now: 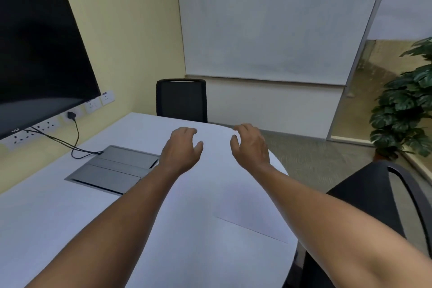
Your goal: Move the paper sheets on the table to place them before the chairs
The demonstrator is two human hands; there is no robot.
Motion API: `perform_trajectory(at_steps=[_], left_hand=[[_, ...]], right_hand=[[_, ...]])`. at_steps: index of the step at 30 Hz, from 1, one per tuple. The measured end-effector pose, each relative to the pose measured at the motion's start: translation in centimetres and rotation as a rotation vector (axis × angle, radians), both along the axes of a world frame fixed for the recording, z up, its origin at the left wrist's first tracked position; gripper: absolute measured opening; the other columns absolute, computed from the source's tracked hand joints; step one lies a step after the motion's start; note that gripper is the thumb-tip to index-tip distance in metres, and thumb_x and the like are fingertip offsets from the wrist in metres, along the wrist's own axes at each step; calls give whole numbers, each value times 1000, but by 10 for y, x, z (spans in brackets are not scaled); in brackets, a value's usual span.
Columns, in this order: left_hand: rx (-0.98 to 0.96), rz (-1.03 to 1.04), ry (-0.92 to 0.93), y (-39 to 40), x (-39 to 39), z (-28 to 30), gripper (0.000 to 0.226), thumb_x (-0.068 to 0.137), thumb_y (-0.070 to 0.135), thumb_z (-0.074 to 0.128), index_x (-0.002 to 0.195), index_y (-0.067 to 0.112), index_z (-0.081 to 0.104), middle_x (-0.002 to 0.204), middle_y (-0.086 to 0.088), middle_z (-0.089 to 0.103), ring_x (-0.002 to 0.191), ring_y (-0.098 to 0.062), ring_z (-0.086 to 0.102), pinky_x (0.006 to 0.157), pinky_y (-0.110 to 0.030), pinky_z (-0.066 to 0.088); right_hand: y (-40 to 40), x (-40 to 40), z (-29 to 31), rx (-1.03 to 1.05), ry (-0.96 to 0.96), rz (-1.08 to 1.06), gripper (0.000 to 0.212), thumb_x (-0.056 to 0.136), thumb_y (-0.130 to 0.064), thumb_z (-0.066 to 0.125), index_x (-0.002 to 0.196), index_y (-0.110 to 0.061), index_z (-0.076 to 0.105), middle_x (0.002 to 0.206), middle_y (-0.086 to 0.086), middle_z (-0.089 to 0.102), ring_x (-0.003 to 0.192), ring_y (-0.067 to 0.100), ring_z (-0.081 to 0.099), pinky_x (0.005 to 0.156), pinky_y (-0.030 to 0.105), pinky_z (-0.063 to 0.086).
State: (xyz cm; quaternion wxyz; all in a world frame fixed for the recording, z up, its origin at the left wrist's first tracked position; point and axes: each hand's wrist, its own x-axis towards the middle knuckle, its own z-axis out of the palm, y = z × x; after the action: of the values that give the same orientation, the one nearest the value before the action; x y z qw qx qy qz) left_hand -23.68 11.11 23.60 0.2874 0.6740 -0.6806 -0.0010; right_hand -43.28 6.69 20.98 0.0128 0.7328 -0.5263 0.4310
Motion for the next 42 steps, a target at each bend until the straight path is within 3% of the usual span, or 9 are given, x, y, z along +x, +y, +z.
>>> perform_trajectory(at_steps=[5, 12, 18, 22, 27, 36, 42], left_hand=[[-78, 7, -40, 26, -22, 37, 48, 94, 35, 52, 136, 13, 48, 140, -3, 50, 136, -20, 38, 105, -38, 42], [-134, 48, -110, 50, -46, 70, 54, 95, 36, 49, 142, 11, 41, 153, -5, 37, 150, -23, 15, 118, -39, 27], [-133, 127, -307, 61, -61, 95, 57, 97, 35, 46, 144, 5, 36, 154, -8, 36, 150, -28, 14, 120, -39, 22], [-111, 258, -191, 68, -86, 110, 57, 97, 32, 45, 145, 2, 33, 152, -12, 37, 150, -32, 13, 119, -40, 21], [-142, 378, -172, 73, -128, 125, 63, 97, 35, 44, 148, 3, 26, 155, -12, 33, 151, -31, 10, 119, -42, 21], [-171, 496, -296, 88, -192, 131, 72, 100, 39, 34, 153, 1, 6, 164, -14, 4, 152, -30, -4, 124, -41, 7], [-187, 560, -279, 112, -242, 125, 64, 103, 38, 23, 154, 1, 7, 164, -14, 2, 151, -29, -5, 124, -41, 5]], right_hand=[[28, -12, 42, -80, 56, 45, 32, 91, -18, 55, 120, -11, 64, 118, 6, 66, 109, 26, 59, 92, 40, 47], [35, -27, 85, -157, 98, 107, 33, 93, -21, 52, 123, -12, 63, 122, 6, 65, 112, 25, 58, 92, 41, 49], [26, -47, 104, -196, 96, 214, 33, 93, -21, 51, 123, -11, 62, 121, 5, 65, 111, 25, 58, 92, 41, 48], [17, -67, 111, -181, 70, 307, 33, 93, -20, 52, 123, -10, 63, 120, 6, 65, 108, 26, 59, 90, 42, 49], [6, -94, 115, -180, 91, 413, 36, 94, -21, 51, 127, -10, 60, 123, 5, 64, 112, 26, 58, 91, 42, 48], [0, -129, 131, -208, 111, 493, 43, 94, -26, 51, 134, -10, 54, 133, 7, 60, 123, 27, 52, 97, 44, 43], [-3, -173, 142, -219, 161, 482, 49, 96, -31, 46, 140, -9, 47, 140, 10, 54, 128, 30, 47, 102, 46, 39]])
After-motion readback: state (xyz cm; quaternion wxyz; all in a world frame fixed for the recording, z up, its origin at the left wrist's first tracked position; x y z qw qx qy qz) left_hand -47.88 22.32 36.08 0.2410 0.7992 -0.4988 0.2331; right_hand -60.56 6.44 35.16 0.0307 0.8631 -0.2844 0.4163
